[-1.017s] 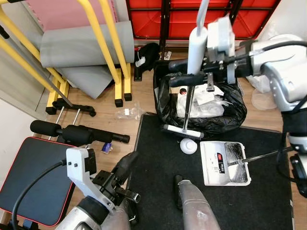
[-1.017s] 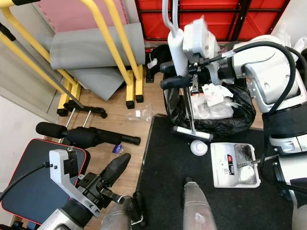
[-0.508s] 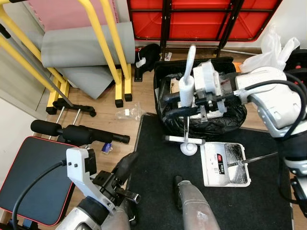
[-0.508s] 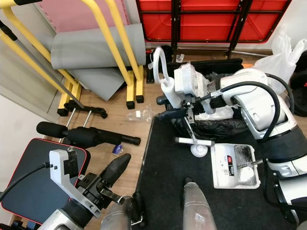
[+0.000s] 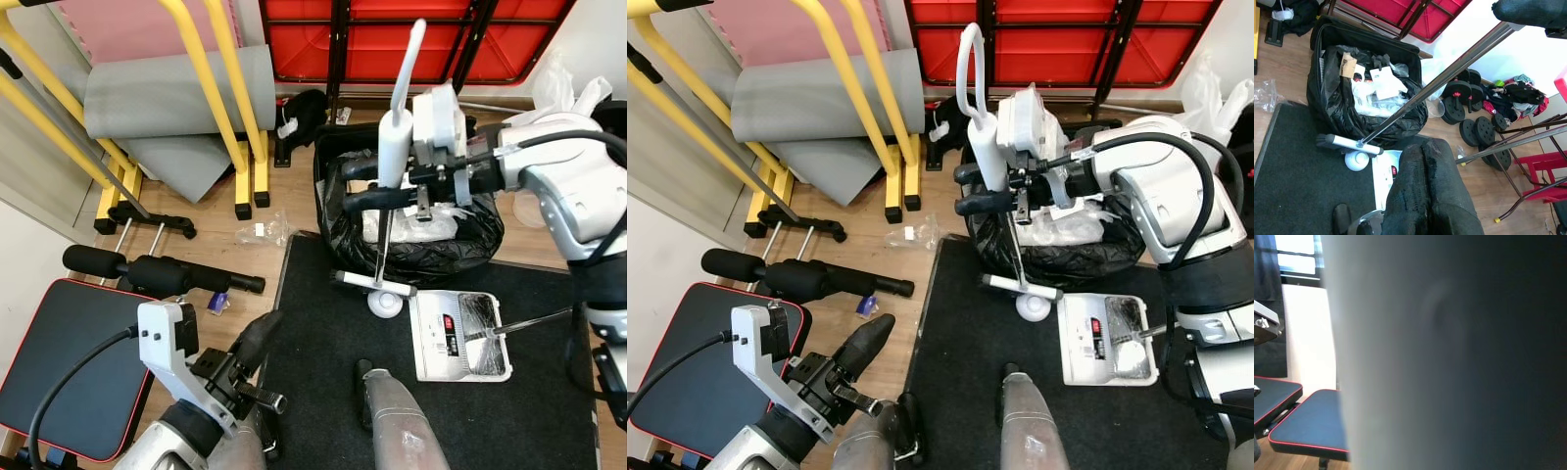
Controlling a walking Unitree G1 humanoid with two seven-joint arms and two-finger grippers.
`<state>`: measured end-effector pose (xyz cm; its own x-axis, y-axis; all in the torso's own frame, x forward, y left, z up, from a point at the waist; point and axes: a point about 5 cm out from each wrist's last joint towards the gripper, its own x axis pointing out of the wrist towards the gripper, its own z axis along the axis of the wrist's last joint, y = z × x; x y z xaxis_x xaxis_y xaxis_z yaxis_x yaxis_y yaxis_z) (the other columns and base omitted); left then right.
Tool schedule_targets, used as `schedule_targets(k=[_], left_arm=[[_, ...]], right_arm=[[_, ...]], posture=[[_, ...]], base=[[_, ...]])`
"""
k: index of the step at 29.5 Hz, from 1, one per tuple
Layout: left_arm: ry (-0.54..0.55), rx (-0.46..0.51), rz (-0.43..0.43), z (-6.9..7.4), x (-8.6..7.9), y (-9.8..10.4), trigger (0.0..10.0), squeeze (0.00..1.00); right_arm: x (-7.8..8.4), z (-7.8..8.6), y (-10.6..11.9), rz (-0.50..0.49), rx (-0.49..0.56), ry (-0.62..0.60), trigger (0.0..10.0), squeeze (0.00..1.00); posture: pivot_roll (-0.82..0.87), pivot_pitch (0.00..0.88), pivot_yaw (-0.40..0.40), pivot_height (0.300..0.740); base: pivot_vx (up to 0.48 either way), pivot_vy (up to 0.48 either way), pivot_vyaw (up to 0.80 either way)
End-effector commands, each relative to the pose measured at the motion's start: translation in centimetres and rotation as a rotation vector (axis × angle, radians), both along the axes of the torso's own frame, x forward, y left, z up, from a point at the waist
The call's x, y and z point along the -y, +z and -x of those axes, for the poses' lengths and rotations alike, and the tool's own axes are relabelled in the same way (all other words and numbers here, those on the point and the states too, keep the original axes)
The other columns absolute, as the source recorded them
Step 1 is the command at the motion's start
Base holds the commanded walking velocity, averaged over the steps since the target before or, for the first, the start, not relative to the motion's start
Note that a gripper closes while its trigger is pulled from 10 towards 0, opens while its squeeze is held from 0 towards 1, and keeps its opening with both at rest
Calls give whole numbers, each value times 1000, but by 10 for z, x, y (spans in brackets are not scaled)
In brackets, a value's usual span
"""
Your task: Sweep floor
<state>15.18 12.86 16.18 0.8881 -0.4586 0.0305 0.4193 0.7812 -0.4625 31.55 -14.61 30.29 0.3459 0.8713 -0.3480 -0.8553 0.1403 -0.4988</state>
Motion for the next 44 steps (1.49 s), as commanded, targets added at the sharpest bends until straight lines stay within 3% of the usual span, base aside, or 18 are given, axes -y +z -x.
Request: schedule_targets(k=[1, 19, 24, 26, 29, 41, 44], left_arm=[[-3, -20, -6, 2, -1, -4, 10000, 0], [-3, -20, -5, 2, -1, -4, 10000, 0], [-4, -19, -5, 2, -1, -4, 10000, 0], [-4, -20, -5, 2, -1, -5, 10000, 0], [-4, -20, -6, 3, -1, -5, 10000, 0], [-6, -24, -5, 5, -2, -4, 10000, 0], [-7, -27, -4, 7, -2, -3, 10000, 0]], right_arm=[[-3, 7, -1, 0, -20, 47, 10000, 0], [9, 17, -9, 44, -165, 77, 10000, 0], [8, 12, -4, 28, -87, 57, 10000, 0], [1, 8, 1, -12, -3, 55, 10000, 0], [-3, 4, 6, -38, 42, 38, 10000, 0], [-2, -3, 19, -59, 125, -11, 10000, 0], [1, -6, 13, -1, 155, -25, 10000, 0]], posture=[[-129, 275, -10, 740], [-128, 277, -9, 740], [-128, 277, -9, 740], [-127, 273, -6, 740], [-122, 275, -5, 740], [-123, 281, -3, 740], [-118, 292, -1, 740]], base=[[0, 0, 0], [0, 0, 0], [0, 0, 0], [0, 0, 0], [0, 0, 0], [0, 0, 0], [0, 0, 0]])
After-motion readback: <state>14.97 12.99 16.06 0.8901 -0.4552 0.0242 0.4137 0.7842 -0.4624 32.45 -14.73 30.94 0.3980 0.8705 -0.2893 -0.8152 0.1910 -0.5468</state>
